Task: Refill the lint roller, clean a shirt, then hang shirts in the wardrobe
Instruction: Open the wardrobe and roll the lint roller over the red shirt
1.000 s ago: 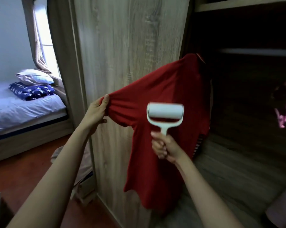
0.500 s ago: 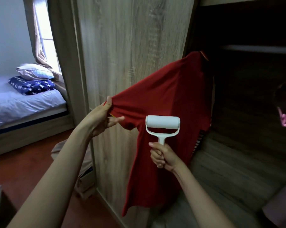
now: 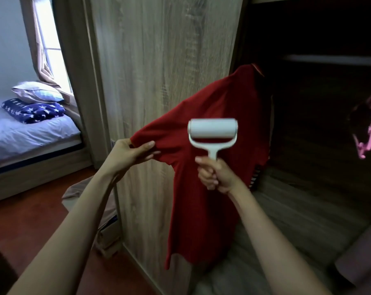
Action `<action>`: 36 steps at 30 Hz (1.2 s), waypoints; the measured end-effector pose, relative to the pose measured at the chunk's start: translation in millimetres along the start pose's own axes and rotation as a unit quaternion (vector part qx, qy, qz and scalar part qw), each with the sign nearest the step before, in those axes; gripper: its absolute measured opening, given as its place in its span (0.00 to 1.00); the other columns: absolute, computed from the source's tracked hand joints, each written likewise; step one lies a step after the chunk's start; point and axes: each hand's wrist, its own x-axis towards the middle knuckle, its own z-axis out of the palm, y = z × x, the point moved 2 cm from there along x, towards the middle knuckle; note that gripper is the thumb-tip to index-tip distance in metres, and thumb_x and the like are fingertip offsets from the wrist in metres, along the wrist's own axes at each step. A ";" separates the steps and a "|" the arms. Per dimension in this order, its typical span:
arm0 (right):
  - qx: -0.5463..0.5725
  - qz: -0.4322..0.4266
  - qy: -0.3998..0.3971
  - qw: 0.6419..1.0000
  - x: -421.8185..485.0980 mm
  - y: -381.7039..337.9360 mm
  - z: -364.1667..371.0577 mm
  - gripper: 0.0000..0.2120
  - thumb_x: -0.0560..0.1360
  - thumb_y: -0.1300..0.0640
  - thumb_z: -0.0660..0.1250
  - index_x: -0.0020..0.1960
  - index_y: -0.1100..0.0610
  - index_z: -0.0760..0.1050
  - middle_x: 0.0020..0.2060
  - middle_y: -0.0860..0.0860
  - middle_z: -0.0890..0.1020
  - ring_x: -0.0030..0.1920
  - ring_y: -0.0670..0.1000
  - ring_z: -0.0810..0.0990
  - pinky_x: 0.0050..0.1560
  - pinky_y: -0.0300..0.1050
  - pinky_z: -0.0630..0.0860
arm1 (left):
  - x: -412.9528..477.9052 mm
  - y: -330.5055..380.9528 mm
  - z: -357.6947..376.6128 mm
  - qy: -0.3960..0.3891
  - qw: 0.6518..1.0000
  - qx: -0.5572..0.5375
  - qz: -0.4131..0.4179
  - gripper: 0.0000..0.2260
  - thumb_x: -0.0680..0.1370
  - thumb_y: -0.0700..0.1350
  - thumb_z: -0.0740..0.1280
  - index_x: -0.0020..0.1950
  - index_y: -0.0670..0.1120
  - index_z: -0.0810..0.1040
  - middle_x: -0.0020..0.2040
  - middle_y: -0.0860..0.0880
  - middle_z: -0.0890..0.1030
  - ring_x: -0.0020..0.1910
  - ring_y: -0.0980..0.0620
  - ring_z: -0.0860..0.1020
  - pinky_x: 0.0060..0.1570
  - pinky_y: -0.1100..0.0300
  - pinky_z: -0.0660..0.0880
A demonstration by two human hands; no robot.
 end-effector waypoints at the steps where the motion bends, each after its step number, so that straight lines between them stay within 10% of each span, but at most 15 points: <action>1: 0.008 -0.017 -0.009 1.000 5.5 -20.6 1.1 0.23 0.75 0.53 0.61 0.23 0.51 0.60 0.15 0.47 0.57 0.14 0.43 0.55 0.20 0.29 0.53 | 0.4 0.6 1.4 0.005 1.000 0.000 0.007 0.10 0.73 0.40 0.71 0.52 0.38 0.80 0.47 0.39 0.85 0.45 0.46 0.85 0.46 0.61 0.81; 9: 0.018 0.037 0.014 0.999 -14.8 60.8 -2.2 0.22 0.72 0.53 0.65 0.24 0.52 0.60 0.15 0.47 0.57 0.14 0.44 0.55 0.21 0.30 0.52 | -0.6 3.2 13.9 0.006 0.999 0.031 0.034 0.12 0.81 0.46 0.61 0.64 0.44 0.72 0.53 0.44 0.81 0.37 0.48 0.85 0.34 0.64 0.80; 14: -0.006 -0.016 -0.014 1.000 8.7 -33.5 -6.7 0.24 0.76 0.54 0.60 0.22 0.50 0.59 0.15 0.46 0.57 0.14 0.43 0.54 0.21 0.29 0.51 | 0.0 6.7 15.2 0.004 0.998 0.052 0.032 0.11 0.83 0.46 0.58 0.63 0.44 0.71 0.56 0.42 0.80 0.36 0.49 0.85 0.32 0.64 0.80; 21: -0.023 0.078 0.013 0.997 -20.1 80.7 -9.7 0.20 0.70 0.53 0.65 0.23 0.52 0.60 0.15 0.47 0.58 0.14 0.44 0.55 0.19 0.29 0.53 | -2.6 6.5 16.0 -0.033 0.999 0.006 0.009 0.13 0.83 0.47 0.57 0.65 0.43 0.70 0.59 0.41 0.80 0.43 0.41 0.85 0.42 0.58 0.82; 27: -0.011 -0.012 -0.003 1.000 10.5 -20.3 -15.4 0.22 0.73 0.55 0.62 0.22 0.51 0.59 0.14 0.47 0.57 0.14 0.44 0.54 0.20 0.30 0.49 | -0.1 8.2 18.5 -0.045 0.995 -0.083 -0.023 0.17 0.82 0.46 0.59 0.69 0.40 0.68 0.59 0.39 0.80 0.48 0.38 0.84 0.41 0.60 0.81; 32: -0.030 0.082 -0.012 0.996 -12.9 74.2 -10.4 0.20 0.70 0.54 0.64 0.23 0.52 0.60 0.15 0.47 0.58 0.14 0.44 0.55 0.19 0.29 0.52 | -1.4 5.6 14.9 -0.039 0.998 -0.040 -0.002 0.16 0.82 0.47 0.59 0.67 0.43 0.71 0.56 0.42 0.83 0.46 0.41 0.84 0.43 0.60 0.82; 36: -0.062 0.046 -0.020 0.997 -0.2 13.8 -9.1 0.23 0.74 0.57 0.62 0.21 0.51 0.61 0.14 0.47 0.59 0.14 0.44 0.55 0.19 0.29 0.51 | 0.2 3.2 13.5 -0.022 0.999 -0.029 0.016 0.14 0.82 0.47 0.59 0.67 0.46 0.70 0.55 0.44 0.82 0.42 0.42 0.85 0.42 0.60 0.82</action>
